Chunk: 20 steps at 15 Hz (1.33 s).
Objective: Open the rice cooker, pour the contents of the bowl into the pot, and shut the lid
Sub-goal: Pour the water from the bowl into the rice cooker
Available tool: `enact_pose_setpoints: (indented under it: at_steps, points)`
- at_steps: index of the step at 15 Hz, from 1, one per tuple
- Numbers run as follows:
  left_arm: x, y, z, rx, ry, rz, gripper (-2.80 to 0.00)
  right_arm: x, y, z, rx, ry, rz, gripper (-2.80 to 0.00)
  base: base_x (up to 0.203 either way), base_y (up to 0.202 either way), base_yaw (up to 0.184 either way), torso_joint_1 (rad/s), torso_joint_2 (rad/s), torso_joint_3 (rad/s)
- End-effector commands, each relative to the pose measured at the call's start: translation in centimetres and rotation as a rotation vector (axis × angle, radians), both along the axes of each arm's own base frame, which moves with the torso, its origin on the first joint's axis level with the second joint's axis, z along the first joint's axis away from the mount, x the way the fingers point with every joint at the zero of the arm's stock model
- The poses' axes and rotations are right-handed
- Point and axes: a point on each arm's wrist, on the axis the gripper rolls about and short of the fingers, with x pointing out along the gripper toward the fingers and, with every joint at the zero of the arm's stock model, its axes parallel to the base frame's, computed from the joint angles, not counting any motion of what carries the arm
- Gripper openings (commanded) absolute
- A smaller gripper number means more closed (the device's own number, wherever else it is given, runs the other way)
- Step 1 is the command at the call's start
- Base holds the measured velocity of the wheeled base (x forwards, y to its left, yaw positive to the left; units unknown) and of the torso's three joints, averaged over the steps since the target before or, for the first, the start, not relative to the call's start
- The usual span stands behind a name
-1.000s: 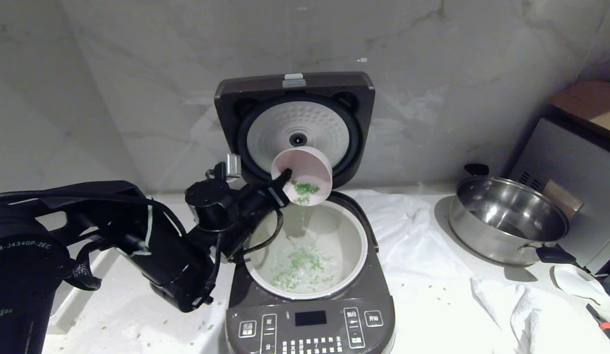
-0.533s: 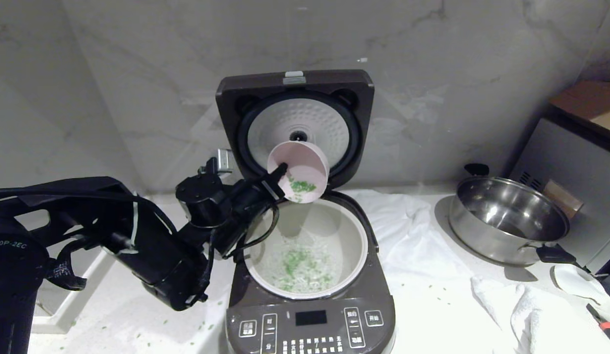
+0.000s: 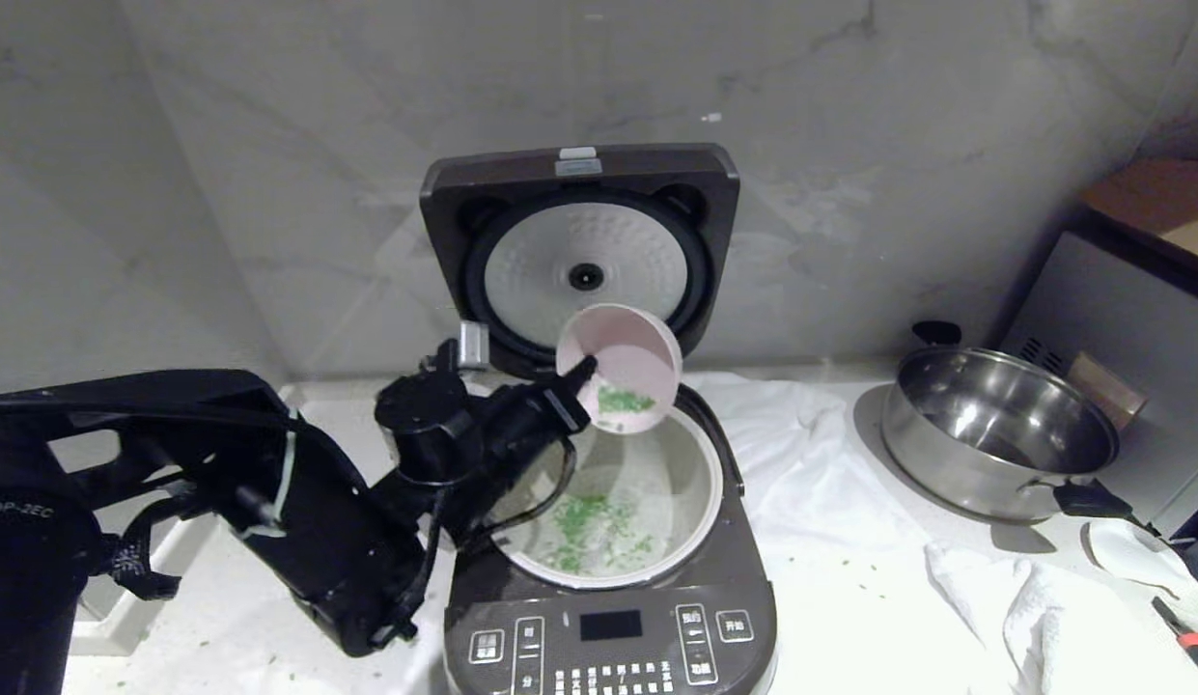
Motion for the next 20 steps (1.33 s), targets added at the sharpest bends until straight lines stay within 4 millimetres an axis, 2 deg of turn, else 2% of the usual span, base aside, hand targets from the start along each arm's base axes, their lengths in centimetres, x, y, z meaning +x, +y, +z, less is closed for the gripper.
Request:
enact_pose_setpoints:
  at_steps: [1,4,7,9,11,13,16,17,20]
  points:
    - [0.0,-1.1,-2.1,0.034,0.034,-0.017,-2.8,0.0,0.0,0.0,-0.001,0.002,0.001,-2.8,0.0,0.0,0.0,0.0,0.0,0.0]
    - [0.0,-1.0,-1.1,0.035,-0.003,-0.012,-2.8,0.0,0.0,0.0,-0.001,0.0,0.001,-2.8,0.0,0.0,0.0,0.0,0.0,0.0]
    - [-0.4,-0.1,0.5,0.161,-0.133,-0.018,-2.8,0.0,0.0,0.0,-0.001,0.0,0.001,-2.8,0.0,0.0,0.0,0.0,0.0,0.0]
    - [-0.3,1.9,2.6,0.214,-0.232,0.011,-2.8,0.0,0.0,0.0,-0.001,0.0,0.001,-2.8,0.0,0.0,0.0,0.0,0.0,0.0]
    - [-1.3,3.9,4.2,0.312,-0.251,0.05,-2.8,0.0,0.0,0.0,-0.001,0.0,0.001,-2.8,0.0,0.0,0.0,0.0,0.0,0.0]
    - [-2.0,6.6,4.2,0.499,-0.262,0.123,-2.8,0.0,0.0,0.0,-0.001,0.0,0.001,-2.8,0.0,0.0,0.0,0.0,0.0,0.0]
    - [-3.8,8.6,3.8,0.54,-0.216,0.141,-2.8,0.0,0.0,0.0,-0.001,0.0,0.001,-2.8,0.0,0.0,0.0,0.0,0.0,0.0]
    - [-3.9,9.6,3.9,0.548,-0.208,0.168,-2.8,0.0,0.0,0.0,-0.001,0.0,0.001,-2.8,0.0,0.0,0.0,0.0,0.0,0.0]
    - [-3.9,11.3,5.7,0.553,-0.266,0.246,-2.8,0.0,0.0,0.0,-0.001,0.0,0.001,-2.8,0.0,0.0,0.0,0.0,0.0,0.0]
